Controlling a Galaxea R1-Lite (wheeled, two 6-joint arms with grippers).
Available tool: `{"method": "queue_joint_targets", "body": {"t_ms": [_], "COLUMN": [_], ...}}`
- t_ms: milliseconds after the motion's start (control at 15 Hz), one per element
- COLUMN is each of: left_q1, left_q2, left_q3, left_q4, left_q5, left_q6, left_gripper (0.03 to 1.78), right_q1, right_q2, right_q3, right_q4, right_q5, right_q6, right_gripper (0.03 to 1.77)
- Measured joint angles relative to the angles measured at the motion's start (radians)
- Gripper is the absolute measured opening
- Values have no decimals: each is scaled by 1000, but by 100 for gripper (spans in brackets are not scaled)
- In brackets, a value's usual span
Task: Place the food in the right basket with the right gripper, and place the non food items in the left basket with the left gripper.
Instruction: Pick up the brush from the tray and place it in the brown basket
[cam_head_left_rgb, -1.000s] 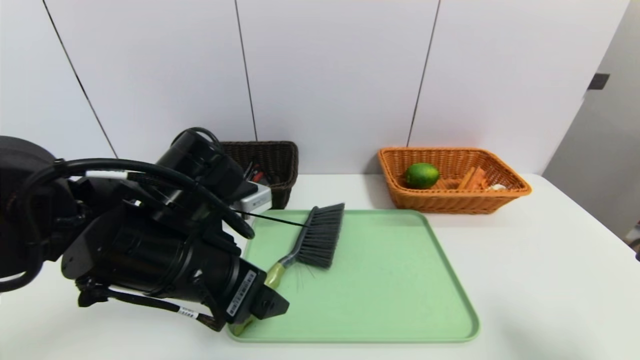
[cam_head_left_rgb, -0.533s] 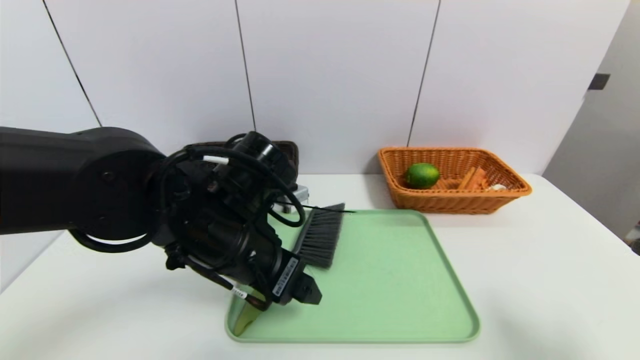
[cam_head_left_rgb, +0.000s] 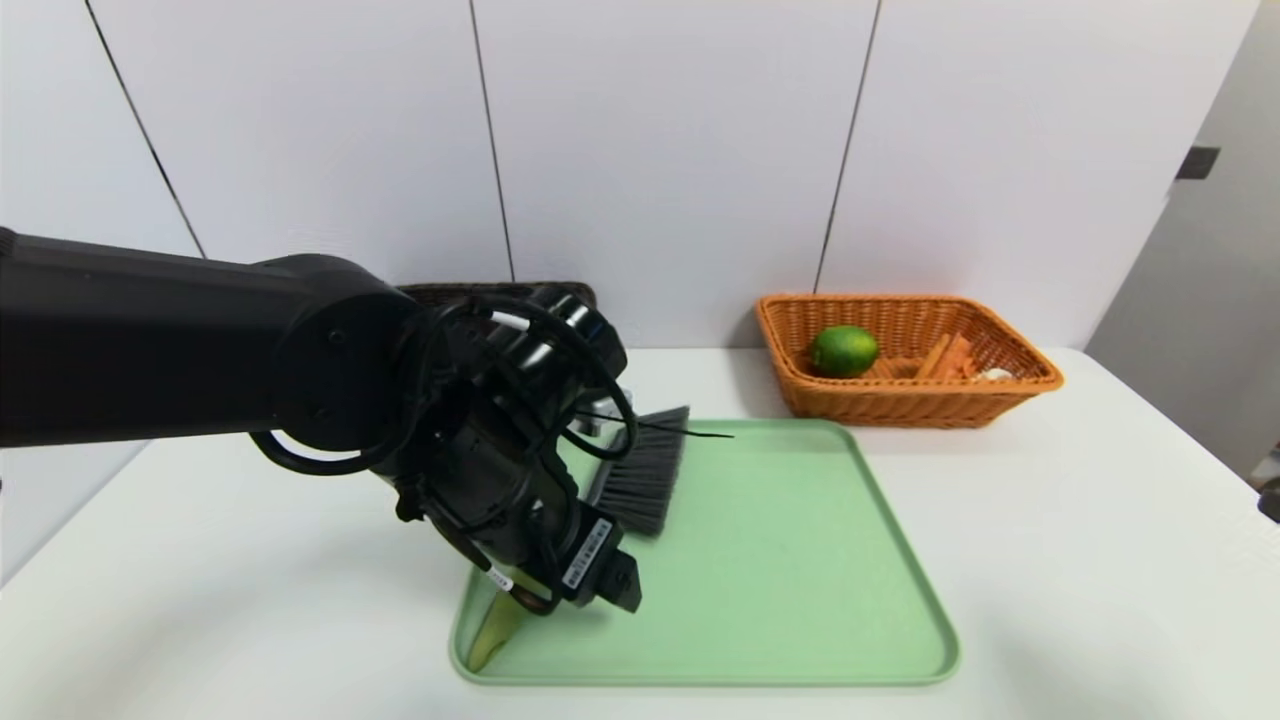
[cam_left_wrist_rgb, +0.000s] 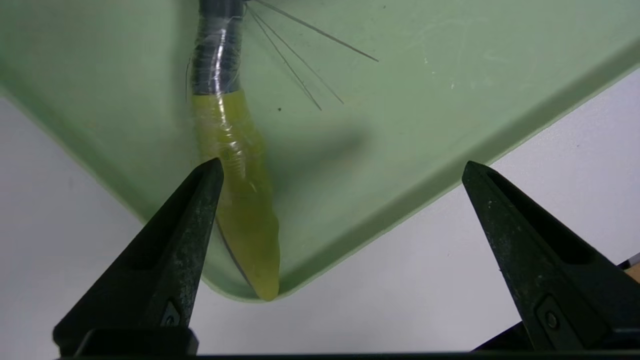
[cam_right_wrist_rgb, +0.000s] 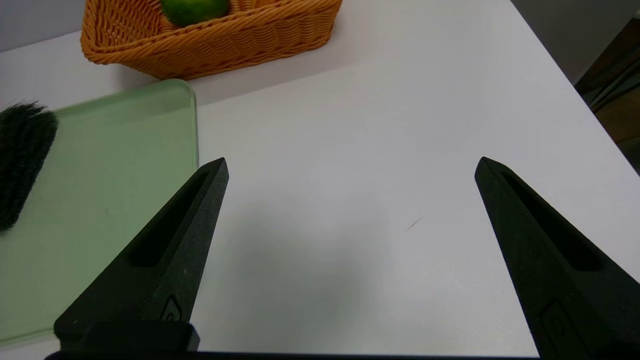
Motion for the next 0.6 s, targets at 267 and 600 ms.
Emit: {"method": "queue_joint_targets", "body": {"t_ms": [267, 600], "left_q1": [6, 41], "left_q2": [-3, 39], "left_q3": [-19, -2], "left_q4": [52, 58], "left_q5": [40, 98], "left_q6": [-1, -1], "left_gripper": [169, 169], "right_q1": [0, 0], "right_q2": [-1, -12], "right_q3": [8, 9], "right_q4": [-3, 0], "right_q5": [-2, -4], "right_q6": [0, 1], "right_gripper": [170, 170]}}
